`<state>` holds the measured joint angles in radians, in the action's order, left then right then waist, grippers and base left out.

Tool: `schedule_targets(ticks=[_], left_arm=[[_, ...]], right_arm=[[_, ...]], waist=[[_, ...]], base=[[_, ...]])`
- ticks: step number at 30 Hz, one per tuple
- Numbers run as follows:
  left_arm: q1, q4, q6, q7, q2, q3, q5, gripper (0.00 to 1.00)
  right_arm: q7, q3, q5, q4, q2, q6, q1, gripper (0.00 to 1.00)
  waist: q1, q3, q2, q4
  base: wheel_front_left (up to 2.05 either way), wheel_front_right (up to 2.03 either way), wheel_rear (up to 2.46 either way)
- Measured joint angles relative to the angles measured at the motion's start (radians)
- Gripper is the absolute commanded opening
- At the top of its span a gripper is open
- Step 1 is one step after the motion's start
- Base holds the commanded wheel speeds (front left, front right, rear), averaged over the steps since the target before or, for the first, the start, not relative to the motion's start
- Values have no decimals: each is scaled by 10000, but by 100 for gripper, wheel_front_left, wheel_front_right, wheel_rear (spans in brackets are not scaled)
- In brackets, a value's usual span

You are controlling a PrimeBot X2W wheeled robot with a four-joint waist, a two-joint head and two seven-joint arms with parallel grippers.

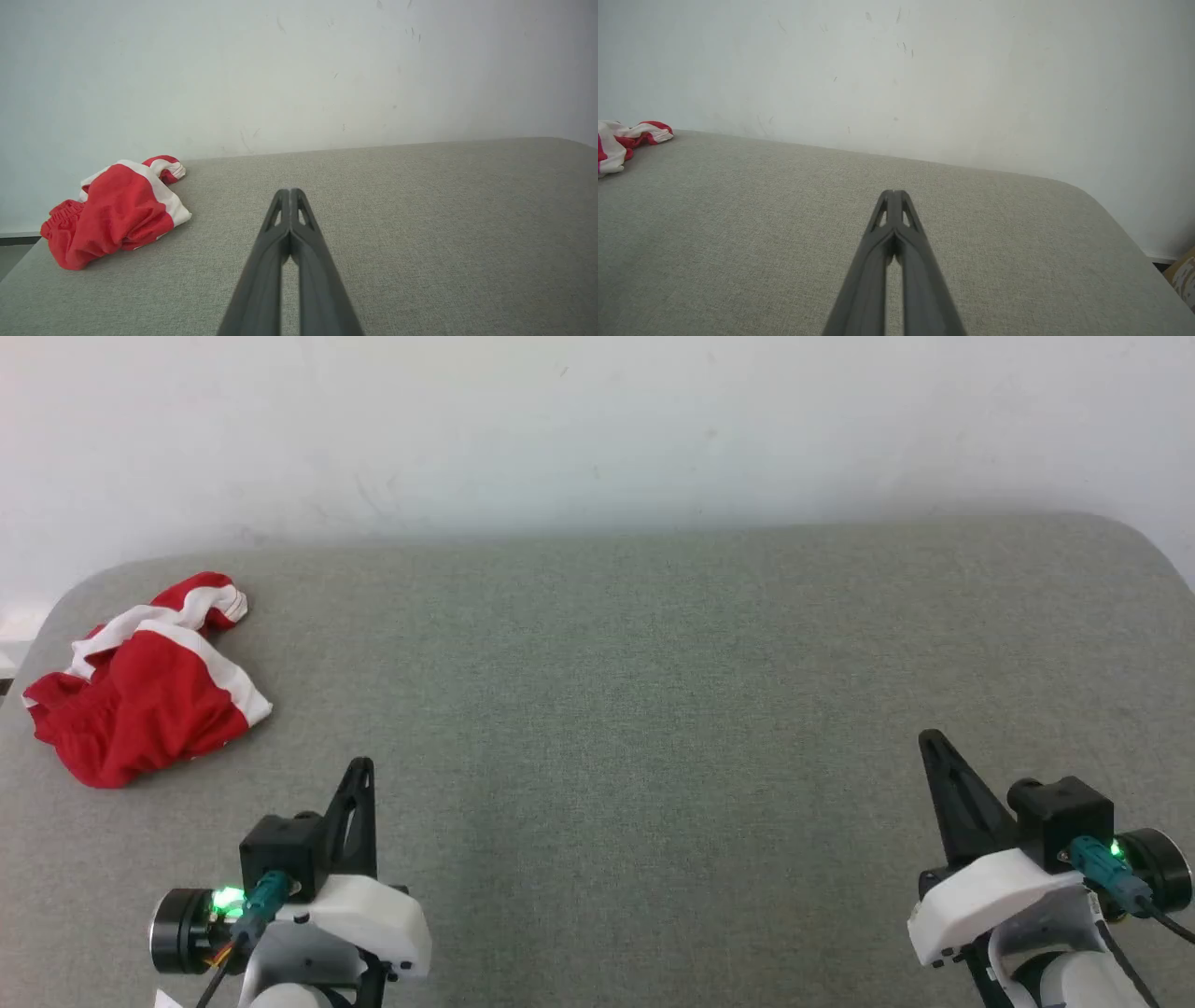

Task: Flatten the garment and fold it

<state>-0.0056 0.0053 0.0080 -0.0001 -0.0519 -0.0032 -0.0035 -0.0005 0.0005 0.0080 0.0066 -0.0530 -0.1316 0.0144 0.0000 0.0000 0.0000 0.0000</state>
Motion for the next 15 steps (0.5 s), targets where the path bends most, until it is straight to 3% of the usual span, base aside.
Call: schedule_targets(ticks=[15], left_arm=[[0,0,0,0,0,0,0,0]], right_arm=[[0,0,0,0,0,0,0,0]], waist=[[0,0,0,0]], base=[[0,0,0]])
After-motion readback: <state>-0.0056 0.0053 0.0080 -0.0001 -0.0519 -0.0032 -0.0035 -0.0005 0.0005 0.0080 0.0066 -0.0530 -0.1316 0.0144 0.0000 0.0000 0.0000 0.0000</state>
